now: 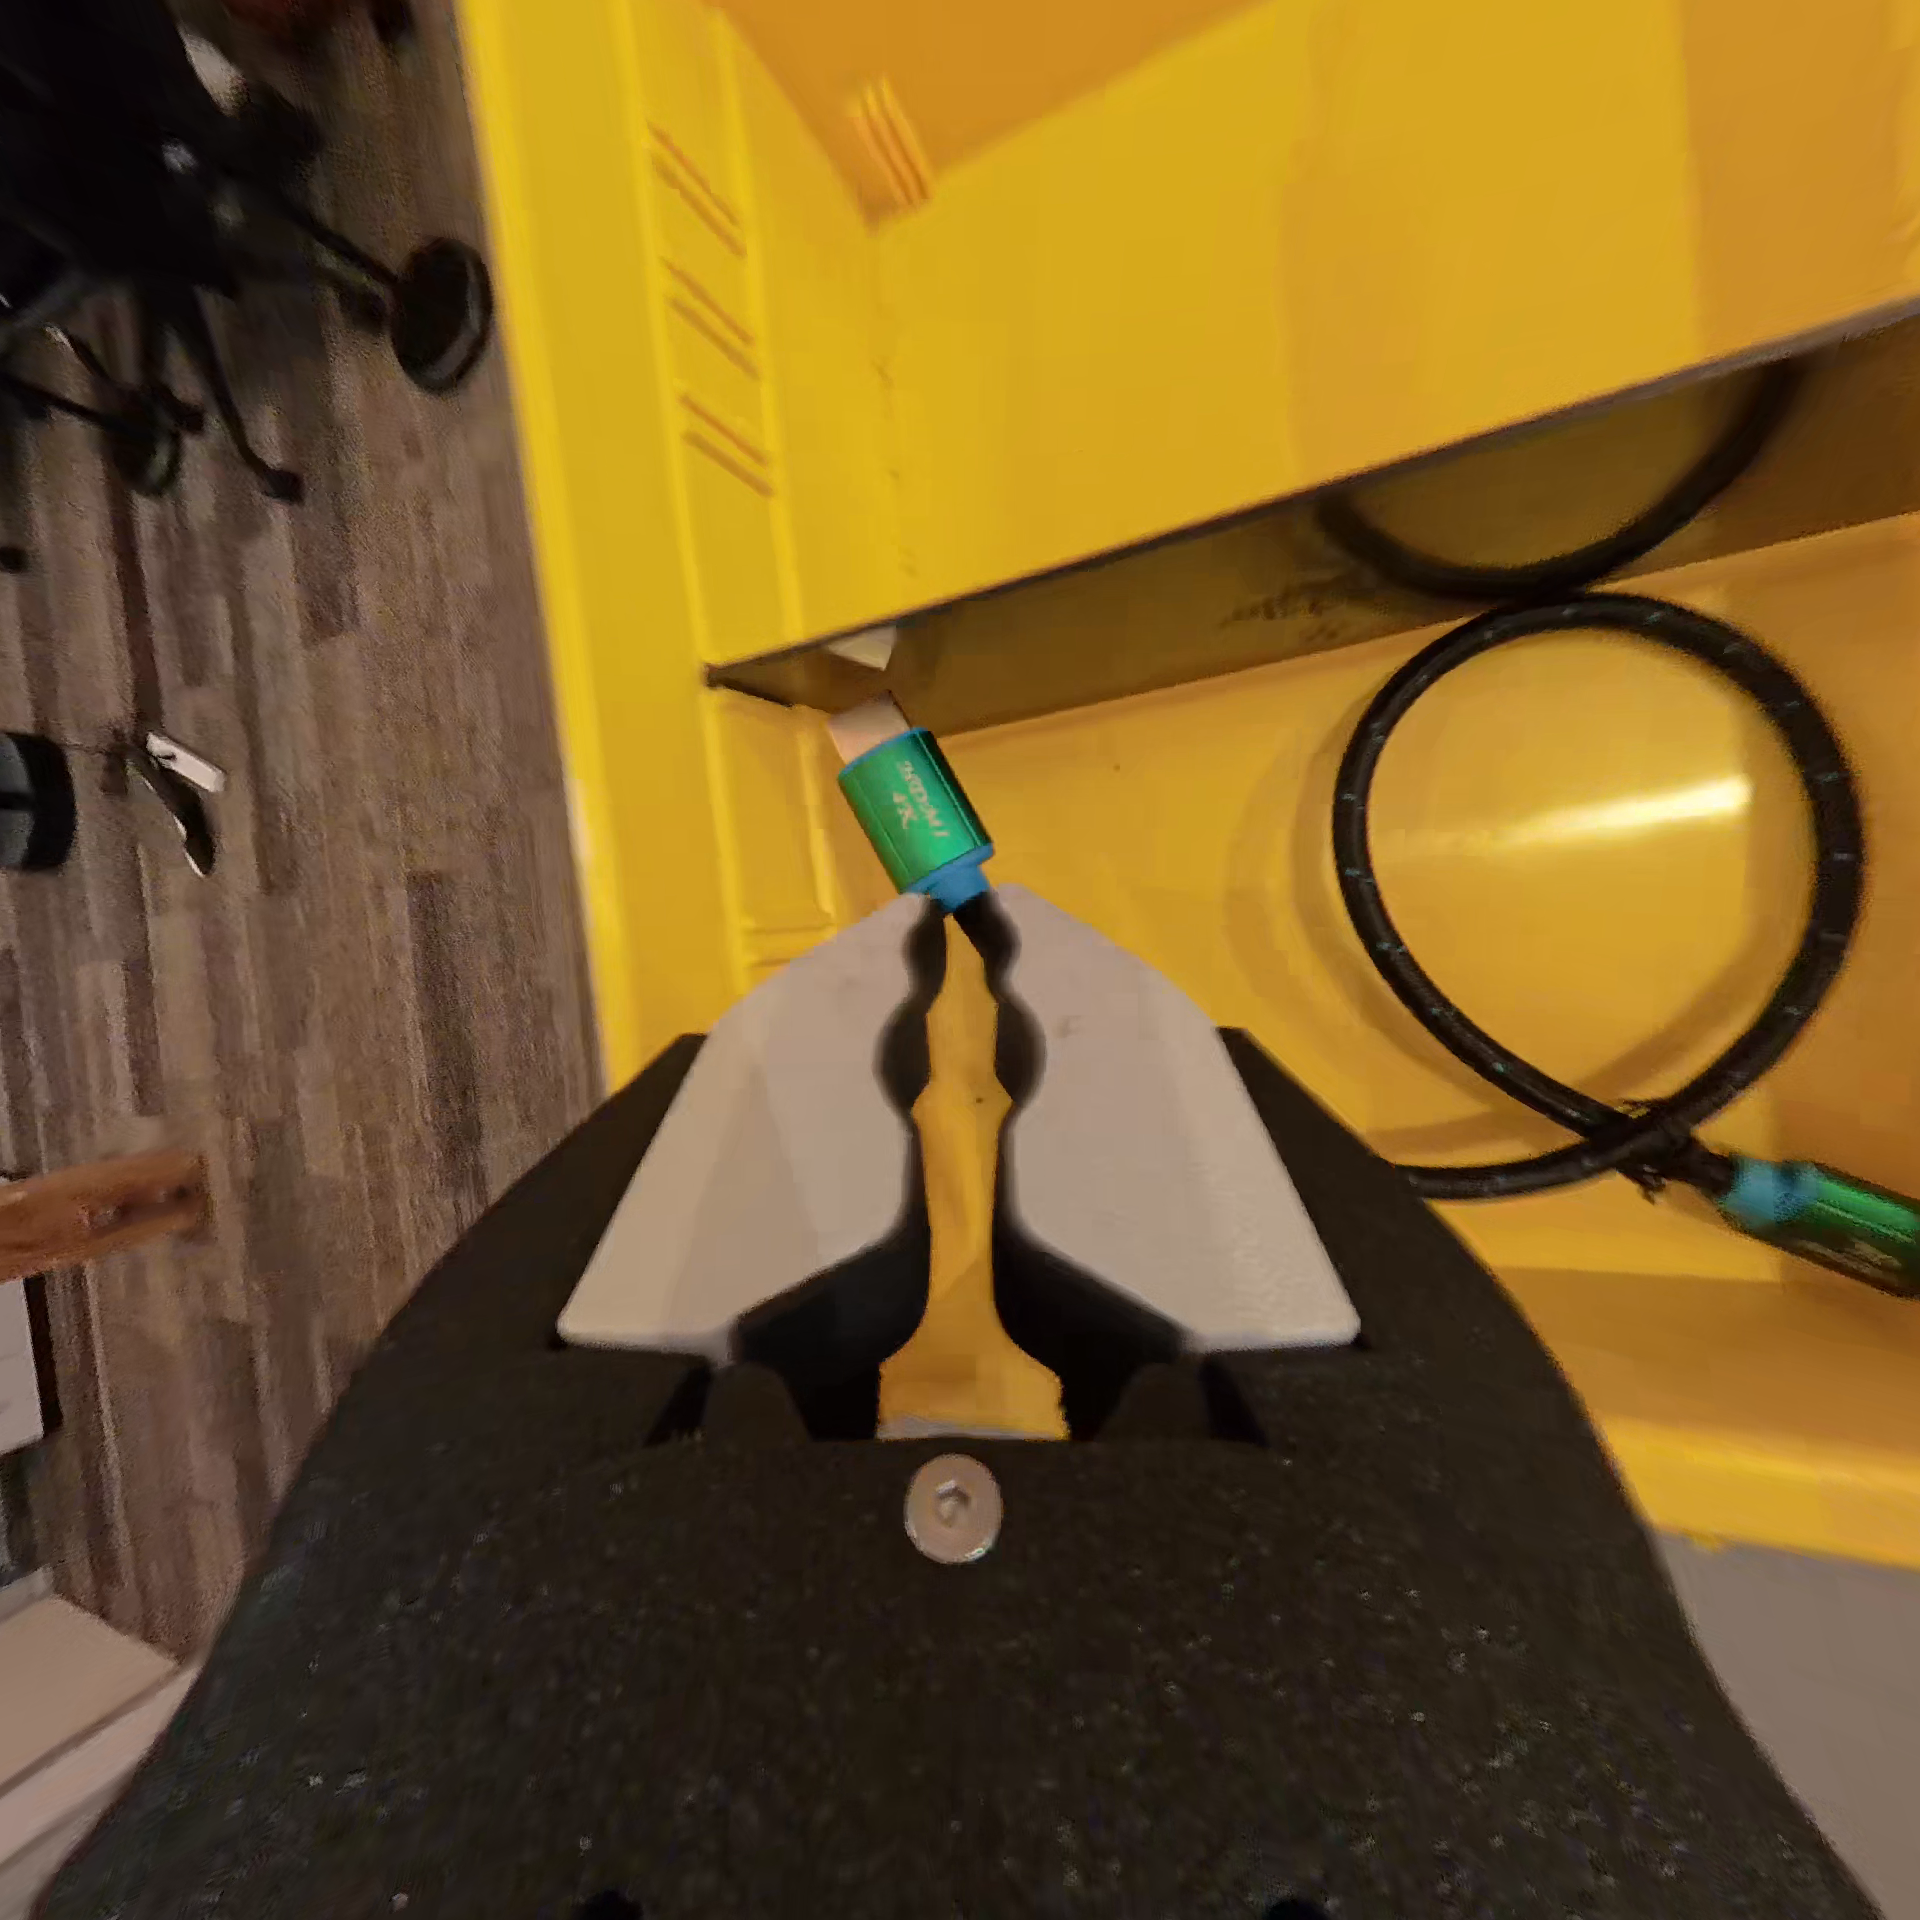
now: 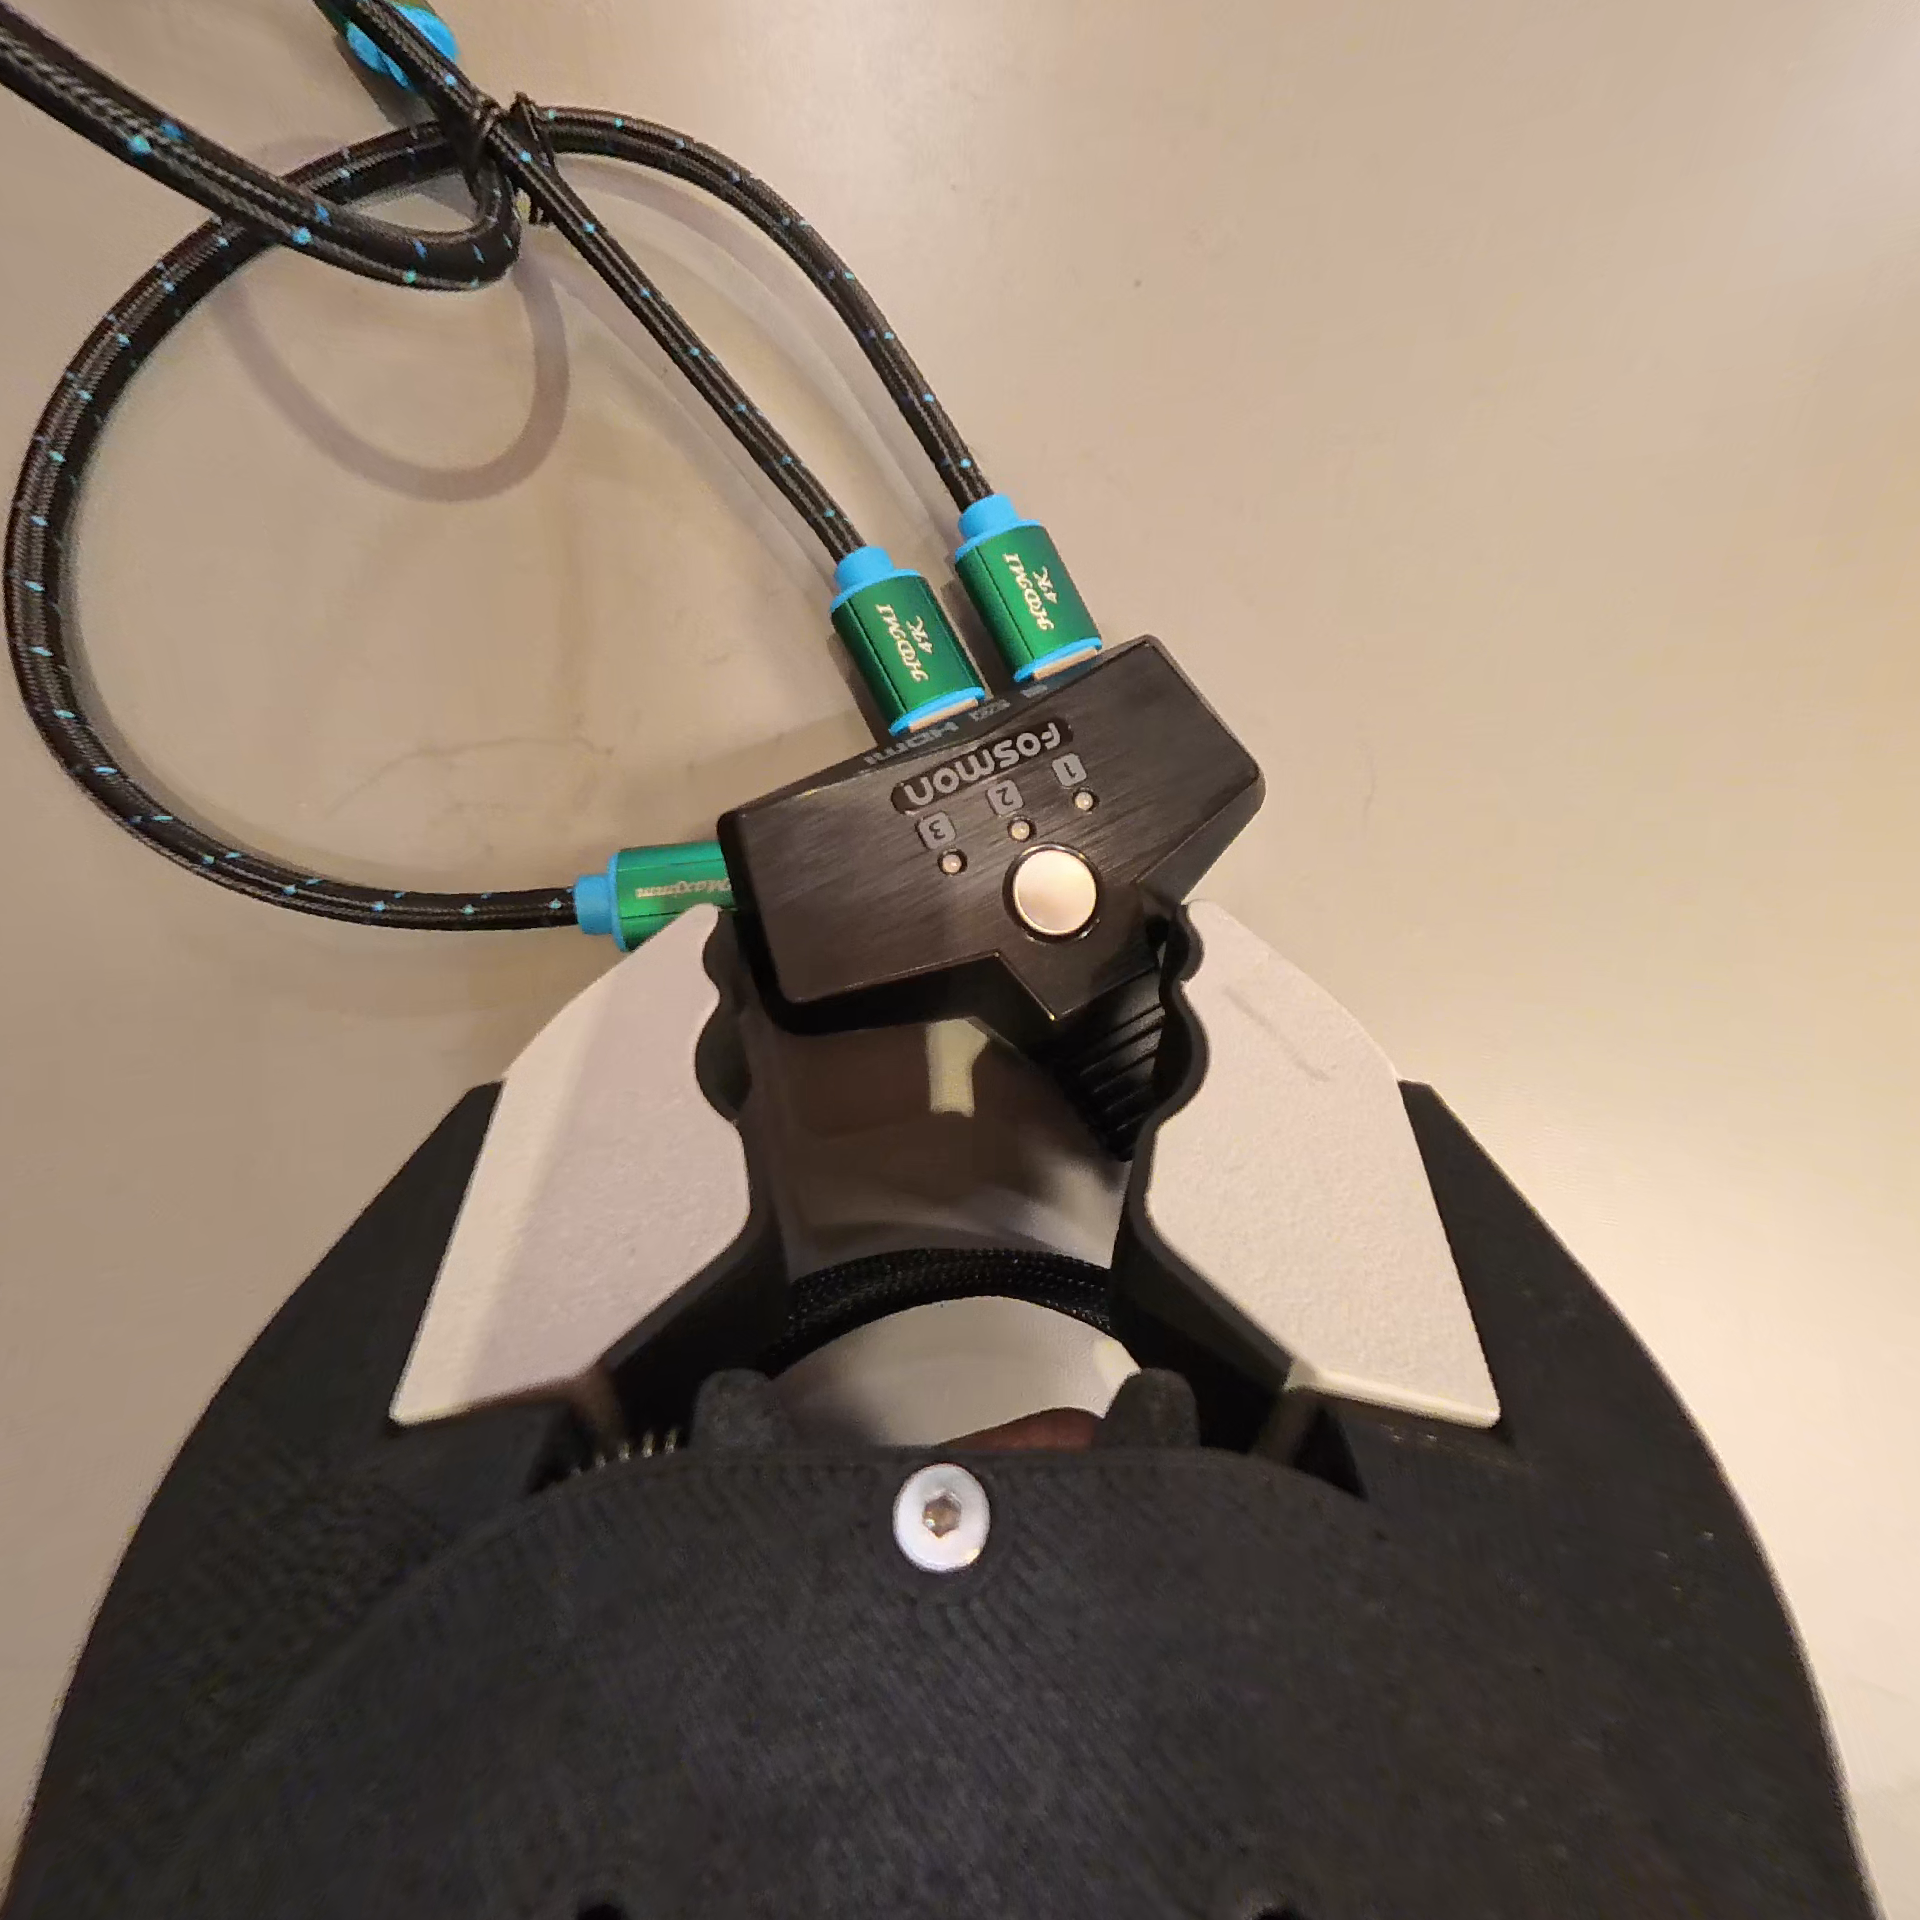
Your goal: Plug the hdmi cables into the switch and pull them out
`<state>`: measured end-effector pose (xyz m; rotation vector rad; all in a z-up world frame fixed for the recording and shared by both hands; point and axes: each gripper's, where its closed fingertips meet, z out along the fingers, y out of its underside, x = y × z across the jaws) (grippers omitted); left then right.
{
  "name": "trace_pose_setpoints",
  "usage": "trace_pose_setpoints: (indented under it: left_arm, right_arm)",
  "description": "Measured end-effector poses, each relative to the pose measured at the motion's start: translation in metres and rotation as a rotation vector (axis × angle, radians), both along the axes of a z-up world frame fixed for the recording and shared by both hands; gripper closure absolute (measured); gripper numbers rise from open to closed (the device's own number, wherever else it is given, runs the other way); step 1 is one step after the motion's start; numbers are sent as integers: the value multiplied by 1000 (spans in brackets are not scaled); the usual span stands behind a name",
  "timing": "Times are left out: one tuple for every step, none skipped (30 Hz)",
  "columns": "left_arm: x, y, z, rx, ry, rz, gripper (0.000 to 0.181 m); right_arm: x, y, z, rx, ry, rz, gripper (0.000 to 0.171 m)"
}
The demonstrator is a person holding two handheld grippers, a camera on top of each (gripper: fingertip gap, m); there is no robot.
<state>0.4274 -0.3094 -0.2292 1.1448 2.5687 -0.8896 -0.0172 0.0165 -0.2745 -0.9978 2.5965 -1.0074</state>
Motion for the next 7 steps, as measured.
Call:
trace_pose_setpoints:
  left_arm:
    - [-2, 0, 16, -46, 16, -14, 175]
    - [-3, 1, 32, -85, 19, -19, 176]
    - [-4, 3, 50, -132, 18, -32, 178]
    - [-7, 4, 67, -173, 25, -43, 179]
    - [-9, 6, 81, -201, 33, -53, 180]
    - [-12, 8, 91, -214, 39, -62, 181]
    - [-13, 9, 94, -200, 46, -64, 181]
  right_arm:
    - [0, 0, 0, 0, 0, 0, 94]
    - [0, 0, 0, 0, 0, 0, 94]
    - [0, 0, 0, 0, 0, 0, 94]
    - [0, 0, 0, 0, -1, 0, 94]
    - [0, 0, 0, 0, -1, 0, 94]
    - [0, 0, 0, 0, 0, 0, 94]
    - [0, 0, 0, 0, 1, 0, 94]
